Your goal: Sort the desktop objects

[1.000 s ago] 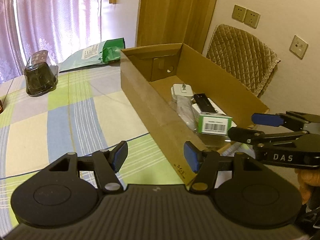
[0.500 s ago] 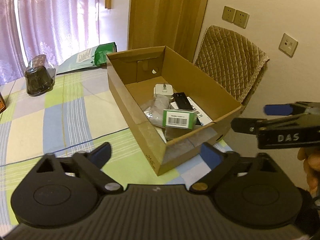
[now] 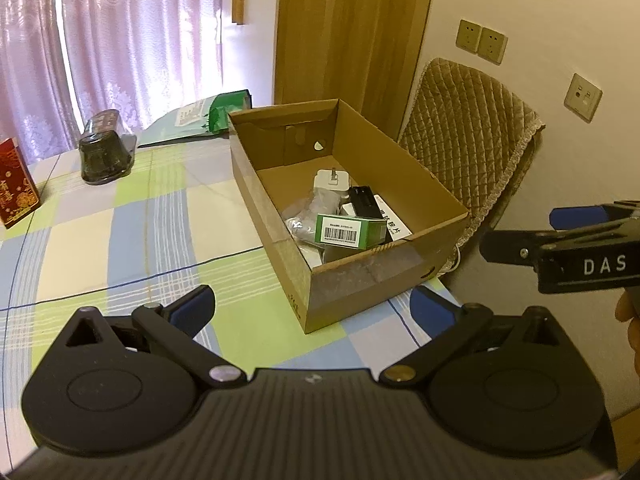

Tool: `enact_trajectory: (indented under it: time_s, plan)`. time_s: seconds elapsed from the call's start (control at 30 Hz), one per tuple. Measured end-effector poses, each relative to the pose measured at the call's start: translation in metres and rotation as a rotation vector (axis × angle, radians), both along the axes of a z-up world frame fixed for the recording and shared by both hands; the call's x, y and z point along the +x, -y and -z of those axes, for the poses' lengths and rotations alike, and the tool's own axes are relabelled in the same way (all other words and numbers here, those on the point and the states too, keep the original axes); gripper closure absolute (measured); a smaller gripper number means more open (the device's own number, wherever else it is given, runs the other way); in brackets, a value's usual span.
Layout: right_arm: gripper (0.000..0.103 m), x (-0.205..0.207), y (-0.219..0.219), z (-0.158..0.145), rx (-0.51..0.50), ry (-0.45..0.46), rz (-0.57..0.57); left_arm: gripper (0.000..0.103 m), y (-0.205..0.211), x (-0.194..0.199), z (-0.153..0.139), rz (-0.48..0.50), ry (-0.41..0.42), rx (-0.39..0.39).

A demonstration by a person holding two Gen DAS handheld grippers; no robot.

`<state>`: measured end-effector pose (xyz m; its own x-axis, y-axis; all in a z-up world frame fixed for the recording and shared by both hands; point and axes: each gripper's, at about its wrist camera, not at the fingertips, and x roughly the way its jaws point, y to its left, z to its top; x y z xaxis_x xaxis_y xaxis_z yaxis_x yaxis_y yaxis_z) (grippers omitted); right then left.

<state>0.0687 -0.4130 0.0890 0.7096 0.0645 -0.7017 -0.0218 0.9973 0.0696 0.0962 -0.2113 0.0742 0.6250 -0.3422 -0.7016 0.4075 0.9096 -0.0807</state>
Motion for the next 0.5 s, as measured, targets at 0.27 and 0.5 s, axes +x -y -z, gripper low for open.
enact_trajectory:
  time_s: [0.27, 0.5]
  plan:
    - [0.001, -0.016, 0.003, -0.003, -0.008, -0.029, 0.010, 0.001, -0.003, -0.013, -0.007, -0.012, -0.006, 0.023]
    - [0.001, -0.026, 0.000, -0.007, -0.020, -0.052, 0.014, 0.001, -0.008, -0.024, -0.011, -0.047, -0.019, 0.028]
